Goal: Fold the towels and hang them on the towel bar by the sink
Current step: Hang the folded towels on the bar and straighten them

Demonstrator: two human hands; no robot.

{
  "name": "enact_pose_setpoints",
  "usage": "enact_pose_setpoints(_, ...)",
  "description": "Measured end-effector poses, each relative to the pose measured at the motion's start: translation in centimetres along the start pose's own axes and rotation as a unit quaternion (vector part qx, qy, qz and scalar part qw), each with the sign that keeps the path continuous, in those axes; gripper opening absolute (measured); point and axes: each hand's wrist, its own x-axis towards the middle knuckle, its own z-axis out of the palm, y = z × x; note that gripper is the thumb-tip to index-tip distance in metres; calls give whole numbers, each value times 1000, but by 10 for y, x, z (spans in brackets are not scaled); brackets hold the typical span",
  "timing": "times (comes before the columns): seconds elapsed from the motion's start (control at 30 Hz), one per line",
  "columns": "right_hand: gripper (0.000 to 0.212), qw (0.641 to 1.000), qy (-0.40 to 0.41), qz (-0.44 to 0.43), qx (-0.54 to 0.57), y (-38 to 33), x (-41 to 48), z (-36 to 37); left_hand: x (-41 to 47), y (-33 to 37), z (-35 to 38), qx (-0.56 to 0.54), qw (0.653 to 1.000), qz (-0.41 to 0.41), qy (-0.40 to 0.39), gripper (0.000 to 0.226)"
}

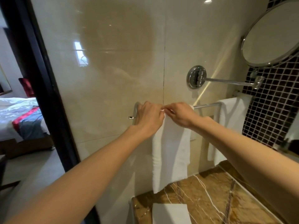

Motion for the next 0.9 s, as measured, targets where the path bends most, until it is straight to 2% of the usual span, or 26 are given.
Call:
enact_pose_setpoints(0.1,28,1000,-20,-6,-12,-2,-1,-3,-17,-2,-1,-6,999,44,26,26)
enact_pose_setpoints(0.3,25,999,29,-36,-24,-9,-12,-1,-54,-6,7,-111,971,122,173,9)
enact_pose_setpoints(0.4,32,999,26,-29,-20,-8,-14,2,-83,-11,24,-168,967,124,149,10)
enact_pose_setpoints(0.47,35,999,21,-31,-19,-7,-12,2,-105,-17,42,-215,969,74,98,11)
enact_pose_setpoints(0.57,31,998,20,-46,-28,-6,-9,-1,-133,-31,76,-245,968,-42,26,15)
enact_pose_setpoints(0.63,31,998,15,-45,-29,-6,-6,-4,-145,-39,100,-265,957,-120,-22,21)
enact_pose_setpoints(0.73,36,999,-5,-33,-28,-4,0,-4,-157,-44,134,-290,930,-221,-48,42)
enact_pose_setpoints(0.8,40,999,-21,-21,-27,-4,3,-4,-162,-43,152,-296,919,-250,-66,47)
enact_pose_setpoints(0.9,41,999,-31,-20,-17,-2,6,-6,-170,-41,177,-308,913,-249,-96,33)
